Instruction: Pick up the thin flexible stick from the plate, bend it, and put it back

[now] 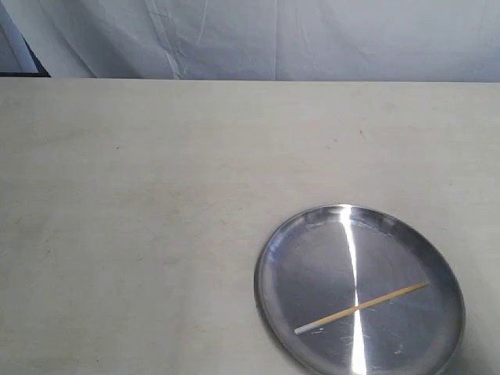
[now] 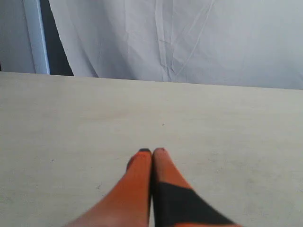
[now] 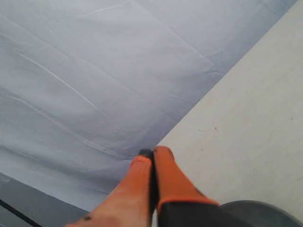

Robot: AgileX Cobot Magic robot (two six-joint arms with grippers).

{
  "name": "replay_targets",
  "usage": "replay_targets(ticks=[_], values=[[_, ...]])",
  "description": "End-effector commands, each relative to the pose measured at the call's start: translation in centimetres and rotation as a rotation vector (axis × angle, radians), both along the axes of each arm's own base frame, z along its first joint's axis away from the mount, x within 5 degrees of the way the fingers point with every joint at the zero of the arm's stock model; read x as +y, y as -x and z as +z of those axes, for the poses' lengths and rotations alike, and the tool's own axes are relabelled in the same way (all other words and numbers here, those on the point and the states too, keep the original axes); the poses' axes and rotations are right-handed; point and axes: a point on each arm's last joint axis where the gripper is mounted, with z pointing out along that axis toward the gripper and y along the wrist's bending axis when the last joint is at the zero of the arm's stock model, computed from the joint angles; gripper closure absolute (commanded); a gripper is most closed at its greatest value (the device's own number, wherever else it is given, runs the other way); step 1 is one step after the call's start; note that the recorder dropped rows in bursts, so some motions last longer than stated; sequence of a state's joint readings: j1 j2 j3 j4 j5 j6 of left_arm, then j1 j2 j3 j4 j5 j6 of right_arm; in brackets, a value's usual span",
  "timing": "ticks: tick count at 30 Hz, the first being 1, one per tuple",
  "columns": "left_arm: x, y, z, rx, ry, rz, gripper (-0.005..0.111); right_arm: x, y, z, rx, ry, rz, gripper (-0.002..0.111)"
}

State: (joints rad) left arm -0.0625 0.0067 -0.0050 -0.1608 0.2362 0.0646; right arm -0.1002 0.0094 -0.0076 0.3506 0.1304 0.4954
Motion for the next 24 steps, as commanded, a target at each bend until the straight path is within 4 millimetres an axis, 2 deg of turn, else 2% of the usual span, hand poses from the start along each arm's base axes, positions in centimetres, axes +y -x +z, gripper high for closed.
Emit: replay_targets(ticks=[1, 4, 11, 15, 17, 20, 23, 24], values=[[0.0, 0.0, 0.0, -0.011, 0.009, 0.002, 0.107, 0.0, 0.0, 0.1, -0.022, 0.009, -0.004, 0.106], [0.0, 0.0, 0.0, -0.011, 0.009, 0.002, 0.107, -0.3, 0.1, 0.9, -0.111, 0.015, -0.036, 0.106], [0.0, 0.0, 0.0, -0.011, 0.009, 0.002, 0.107, -1.3, 1.0, 3.9, -0.448, 0.025, -0.157, 0.106], [0.0, 0.0, 0.0, -0.011, 0.009, 0.002, 0.107, -1.8, 1.8, 5.2, -0.641, -0.118, -0.174, 0.106], [0.0, 0.0, 0.0, -0.011, 0.009, 0.002, 0.107, -1.7, 1.9, 5.5, -0.661, -0.142, -0.163, 0.108], [0.0, 0.0, 0.0, -0.011, 0.009, 0.002, 0.107, -1.0, 1.1, 5.5, -0.459, -0.120, -0.088, 0.109], [0.0, 0.0, 0.0, -0.011, 0.009, 0.002, 0.107, -0.3, 0.3, 6.3, -0.170, 0.015, -0.033, 0.109], [0.0, 0.0, 0.0, -0.011, 0.009, 0.002, 0.107, -0.4, -0.8, 7.4, 0.046, 0.151, -0.020, 0.109]])
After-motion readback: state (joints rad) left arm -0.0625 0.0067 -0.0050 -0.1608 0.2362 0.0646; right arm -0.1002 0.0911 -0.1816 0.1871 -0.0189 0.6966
